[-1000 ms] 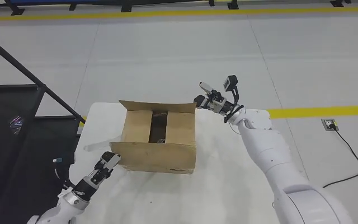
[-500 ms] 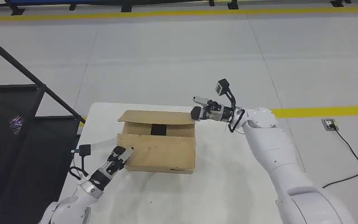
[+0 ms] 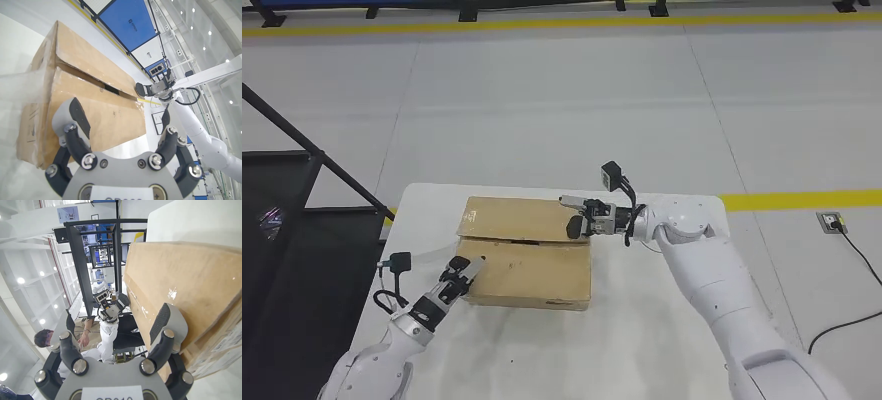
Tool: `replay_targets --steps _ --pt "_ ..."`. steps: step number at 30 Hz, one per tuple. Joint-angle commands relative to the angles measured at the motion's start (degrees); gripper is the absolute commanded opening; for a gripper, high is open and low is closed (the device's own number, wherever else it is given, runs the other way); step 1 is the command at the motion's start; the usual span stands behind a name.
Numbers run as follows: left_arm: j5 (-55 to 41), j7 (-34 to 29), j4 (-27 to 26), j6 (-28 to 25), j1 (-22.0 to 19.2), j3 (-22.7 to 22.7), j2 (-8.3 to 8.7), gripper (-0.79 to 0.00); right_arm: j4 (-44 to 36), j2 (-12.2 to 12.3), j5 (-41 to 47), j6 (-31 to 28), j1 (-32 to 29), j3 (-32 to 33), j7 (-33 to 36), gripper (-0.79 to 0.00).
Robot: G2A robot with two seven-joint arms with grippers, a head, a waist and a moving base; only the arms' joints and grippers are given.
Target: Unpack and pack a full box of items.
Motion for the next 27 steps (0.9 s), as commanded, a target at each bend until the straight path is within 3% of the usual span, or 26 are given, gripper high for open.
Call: replay_targets --steps 1,5,10,19,27 --pt "-0.1 0.8 0.1 -0.2 -0.1 0.1 -0.05 0.0 -1.9 0.3 -0.9 0.2 -1.3 0.0 -0.5 0.0" --pt "-1.2 3.8 -0.9 -1.5 0.8 -1.2 -0.1 0.0 -5.6 1.1 -2.8 1.0 -4.4 0.1 -2.3 0.0" --pt "-2.8 7.1 -2.3 -2.7 3.8 -6.1 0.1 0.0 -10.3 1.8 -3.2 1.6 -8.0 0.9 -4.1 0.0" --pt "-8.6 10.2 0.2 -5.0 10.2 -14.8 0.28 0.0 -16.5 2.9 -4.3 3.6 -11.2 1.4 -4.7 0.0" --pt "-9.8 9.5 0.8 -5.2 11.3 -15.6 0.3 0.0 -16.5 2.9 -4.3 3.6 -11.2 1.4 -4.7 0.0"
